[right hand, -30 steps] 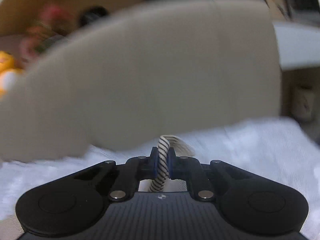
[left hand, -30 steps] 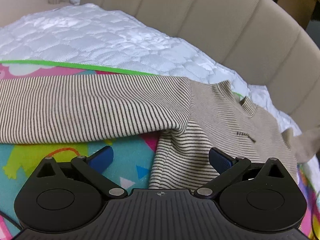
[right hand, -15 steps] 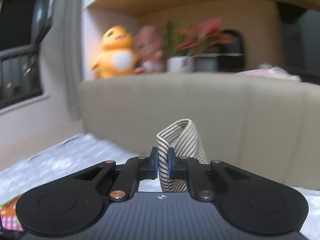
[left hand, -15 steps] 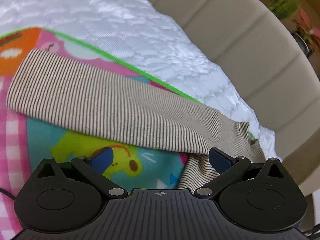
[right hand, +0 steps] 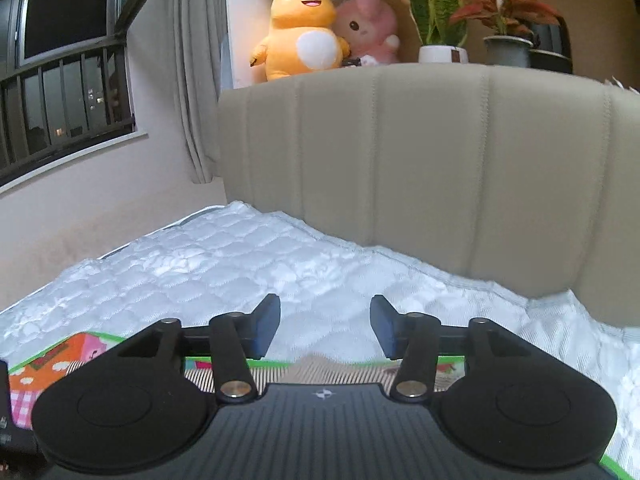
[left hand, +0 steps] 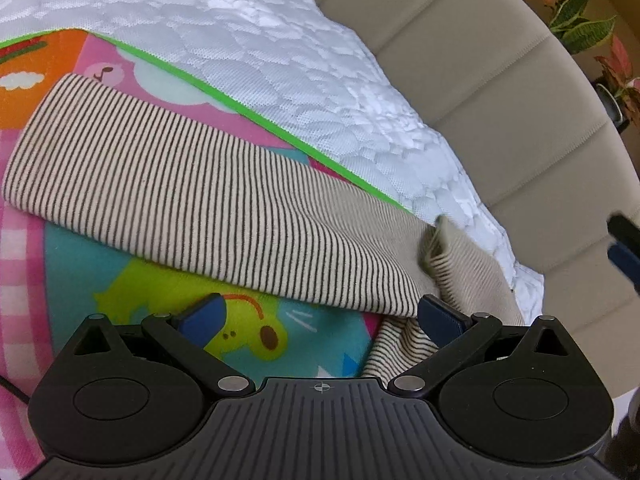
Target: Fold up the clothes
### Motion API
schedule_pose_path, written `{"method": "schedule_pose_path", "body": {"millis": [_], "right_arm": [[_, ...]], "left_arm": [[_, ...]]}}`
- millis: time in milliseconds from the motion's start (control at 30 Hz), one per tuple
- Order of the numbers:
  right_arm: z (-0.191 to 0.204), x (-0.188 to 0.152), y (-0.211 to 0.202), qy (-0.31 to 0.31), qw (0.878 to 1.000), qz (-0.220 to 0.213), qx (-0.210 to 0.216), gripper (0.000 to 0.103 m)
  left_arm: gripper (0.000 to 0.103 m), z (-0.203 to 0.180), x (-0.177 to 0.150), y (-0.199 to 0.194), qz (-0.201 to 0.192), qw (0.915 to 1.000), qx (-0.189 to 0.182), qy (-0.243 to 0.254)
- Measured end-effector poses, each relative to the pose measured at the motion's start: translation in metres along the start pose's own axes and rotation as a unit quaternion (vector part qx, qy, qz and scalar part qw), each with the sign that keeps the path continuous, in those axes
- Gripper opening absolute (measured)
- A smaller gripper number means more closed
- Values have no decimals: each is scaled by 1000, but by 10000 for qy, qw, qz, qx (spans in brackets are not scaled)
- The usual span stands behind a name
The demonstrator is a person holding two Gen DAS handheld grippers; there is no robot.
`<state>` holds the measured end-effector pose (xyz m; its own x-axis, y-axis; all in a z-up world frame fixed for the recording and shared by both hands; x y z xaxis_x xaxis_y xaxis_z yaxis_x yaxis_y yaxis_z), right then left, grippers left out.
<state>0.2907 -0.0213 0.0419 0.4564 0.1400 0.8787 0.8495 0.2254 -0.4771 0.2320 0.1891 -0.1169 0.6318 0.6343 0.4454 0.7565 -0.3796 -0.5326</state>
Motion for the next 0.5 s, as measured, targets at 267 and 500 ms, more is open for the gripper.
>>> {"method": "schedule_pose_path", "body": {"millis": [267,500], "right_arm": [[-88,-69,-40,548,9970,539,-44,100],[-147,-156,-39,1371,9803,1423,-75,103]], "left_arm": [[103,27,2,-41,-877,9876,13,-1301],[103,56,10,-87,-1519,9694,802,-1752]]}}
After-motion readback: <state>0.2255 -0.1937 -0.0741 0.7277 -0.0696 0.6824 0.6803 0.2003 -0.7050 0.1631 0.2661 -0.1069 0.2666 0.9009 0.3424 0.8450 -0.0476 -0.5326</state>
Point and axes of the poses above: each gripper's, at about its wrist camera, not at the fingertips, and y roughly the way its jaws point, z to its left, x to its top, the point moved 6 cm from there along y, roughly the way its jaws point, and after that the axes turned 14 degrees about -x, right-handed, at the moved point
